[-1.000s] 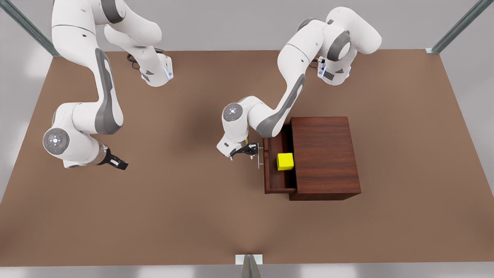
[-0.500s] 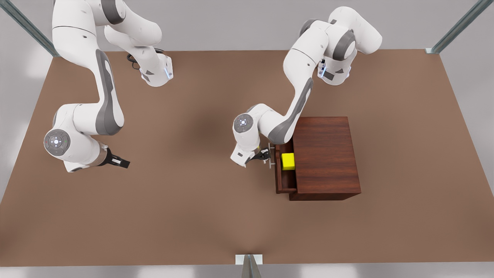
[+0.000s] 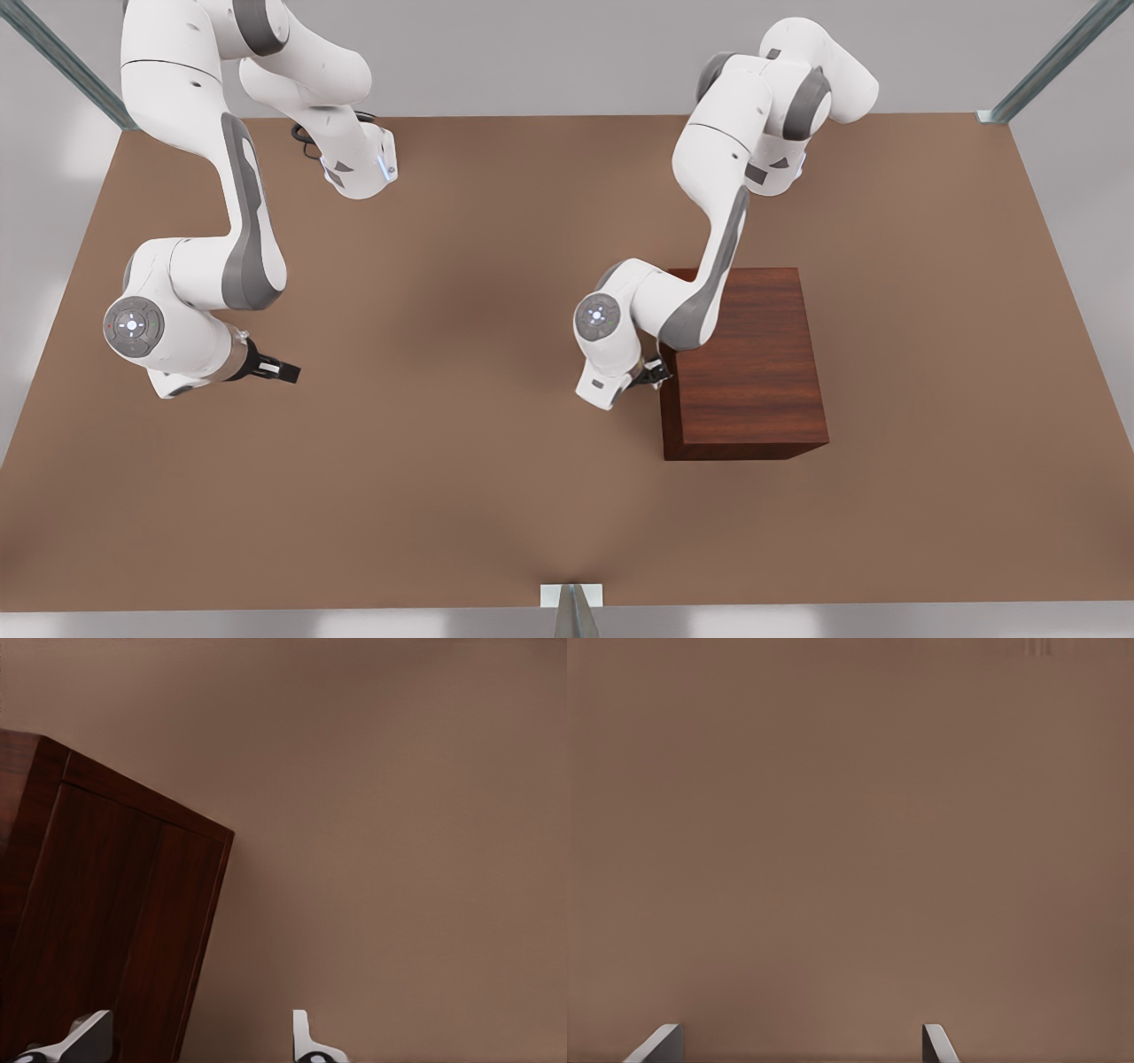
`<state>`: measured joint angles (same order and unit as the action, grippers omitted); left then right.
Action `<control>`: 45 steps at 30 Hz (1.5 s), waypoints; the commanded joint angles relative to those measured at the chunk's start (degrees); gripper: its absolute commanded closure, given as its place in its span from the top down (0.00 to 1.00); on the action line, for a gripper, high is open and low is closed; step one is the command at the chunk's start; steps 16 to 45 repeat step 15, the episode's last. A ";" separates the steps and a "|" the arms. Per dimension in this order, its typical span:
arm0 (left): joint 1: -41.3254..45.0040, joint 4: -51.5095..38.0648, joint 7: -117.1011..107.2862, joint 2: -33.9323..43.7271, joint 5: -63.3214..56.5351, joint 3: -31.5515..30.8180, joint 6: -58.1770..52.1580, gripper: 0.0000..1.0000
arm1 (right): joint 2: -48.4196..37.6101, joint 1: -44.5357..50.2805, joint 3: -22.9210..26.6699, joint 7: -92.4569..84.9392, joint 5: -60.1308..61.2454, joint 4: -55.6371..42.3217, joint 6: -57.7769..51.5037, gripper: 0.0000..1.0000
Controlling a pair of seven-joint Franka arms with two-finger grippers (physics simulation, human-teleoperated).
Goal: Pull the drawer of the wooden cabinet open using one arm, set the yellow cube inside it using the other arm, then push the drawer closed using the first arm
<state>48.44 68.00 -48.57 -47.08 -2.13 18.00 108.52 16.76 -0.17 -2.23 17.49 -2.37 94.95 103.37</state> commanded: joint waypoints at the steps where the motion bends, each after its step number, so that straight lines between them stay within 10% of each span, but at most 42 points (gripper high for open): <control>1: -0.01 0.02 5.76 0.06 -0.06 0.55 -1.47 1.00 | -0.06 -0.01 0.03 -2.90 -0.01 -0.03 -0.01 1.00; 4: 0.07 -1.12 5.33 2.25 2.13 1.07 -4.19 1.00 | -0.06 -0.01 0.03 -3.25 -0.09 -0.11 -0.01 1.00; 7: -0.01 -0.77 8.30 20.89 4.60 4.06 -21.59 1.00 | -0.06 -0.36 0.21 -3.43 -0.18 -0.91 -0.63 1.00; 10: -11.70 12.06 58.66 33.11 9.43 11.01 -21.43 1.00 | 0.03 -0.36 0.21 -3.34 -0.09 -1.34 -0.71 1.00; 45: -11.97 7.93 53.49 27.40 9.34 10.74 -16.15 1.00 | 0.20 -0.27 0.21 -3.16 -0.09 -1.35 -0.71 1.00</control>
